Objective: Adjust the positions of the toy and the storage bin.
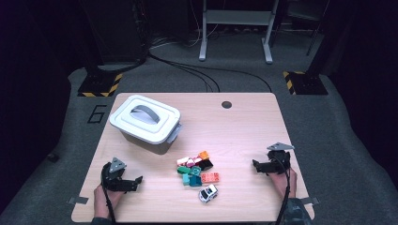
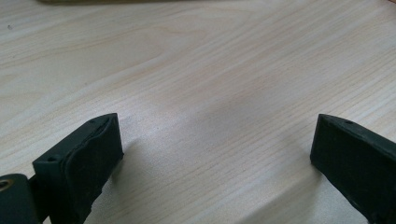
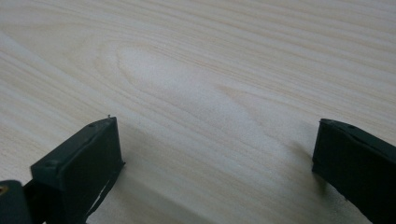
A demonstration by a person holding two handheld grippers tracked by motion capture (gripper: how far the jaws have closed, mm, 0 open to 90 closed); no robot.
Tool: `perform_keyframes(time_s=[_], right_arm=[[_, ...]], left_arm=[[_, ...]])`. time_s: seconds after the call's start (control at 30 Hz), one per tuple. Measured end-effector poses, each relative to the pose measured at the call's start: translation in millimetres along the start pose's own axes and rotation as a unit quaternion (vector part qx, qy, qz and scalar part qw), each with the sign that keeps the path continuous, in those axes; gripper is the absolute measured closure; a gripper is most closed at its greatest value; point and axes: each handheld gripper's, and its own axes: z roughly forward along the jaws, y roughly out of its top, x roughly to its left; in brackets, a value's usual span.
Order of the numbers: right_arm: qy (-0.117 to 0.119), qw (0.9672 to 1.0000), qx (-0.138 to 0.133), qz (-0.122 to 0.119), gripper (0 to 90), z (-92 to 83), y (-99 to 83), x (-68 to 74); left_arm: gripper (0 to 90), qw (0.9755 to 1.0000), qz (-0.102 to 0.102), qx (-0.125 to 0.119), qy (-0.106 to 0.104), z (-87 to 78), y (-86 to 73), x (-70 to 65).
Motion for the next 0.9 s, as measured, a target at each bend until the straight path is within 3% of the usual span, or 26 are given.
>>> perform_keyframes(time_s=[0.3,0.47,0.73,0.87,0.9], right_arm=[[0.001,1.0,0.0,0.0,0.5,0.1,0.1,0.0],[0.002,1.0,0.001,-0.004,0.5,0.0,0.1,-0.5],[0.002,1.0,0.0,-0.001,0.6,0.1,0.2,-0.2],[0.001,1.0,0.0,-0.001,0.6,0.0,0.2,-0.2],[0.001,1.0,0.0,-0.001,0.6,0.1,0.2,-0.2]], left_arm=[[2.0,0.9999,0.005,0.01,-0.005,-1.3,0.8,0.7],[0.6,1.0,0.0,0.0,0.002,0.7,0.4,-0.5],[0.9,0.9994,0.03,0.017,-0.006,-3.2,5.2,-0.2],[1.2,0.9989,0.044,0.003,-0.014,-10.4,16.0,1.1],[1.2,0.9986,0.047,-0.003,-0.024,-15.7,24.3,2.2]])
